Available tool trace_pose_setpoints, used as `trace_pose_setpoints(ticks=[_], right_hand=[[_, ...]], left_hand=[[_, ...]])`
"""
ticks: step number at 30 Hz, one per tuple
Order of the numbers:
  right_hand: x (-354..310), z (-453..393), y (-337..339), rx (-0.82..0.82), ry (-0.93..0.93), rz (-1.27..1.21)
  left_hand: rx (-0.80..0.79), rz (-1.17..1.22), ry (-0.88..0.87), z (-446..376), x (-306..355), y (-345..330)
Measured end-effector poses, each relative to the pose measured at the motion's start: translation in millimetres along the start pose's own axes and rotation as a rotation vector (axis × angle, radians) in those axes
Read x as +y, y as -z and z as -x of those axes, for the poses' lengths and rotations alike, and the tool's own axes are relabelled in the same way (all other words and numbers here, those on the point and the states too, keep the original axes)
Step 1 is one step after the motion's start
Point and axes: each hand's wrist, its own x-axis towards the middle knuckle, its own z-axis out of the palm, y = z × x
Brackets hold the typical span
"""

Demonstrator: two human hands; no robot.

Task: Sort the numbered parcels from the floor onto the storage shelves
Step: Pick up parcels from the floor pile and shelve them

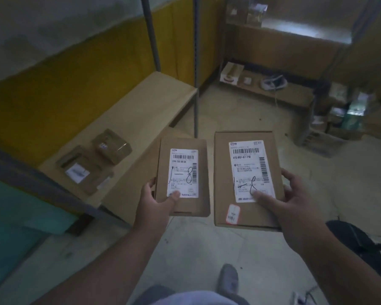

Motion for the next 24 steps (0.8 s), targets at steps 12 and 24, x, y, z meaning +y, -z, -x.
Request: trace_pose_setpoints(ticks=[12, 24], right_hand=[[-53, -175, -80, -0.464, -0.011, 0.105], [-52, -274, -134, -0.818, -0.14, 0.303]], left_hand=[[0.451, 0.082, 0.086, -48, 22, 4], [0.728, 0.179, 0.292, -66, 8, -47]])
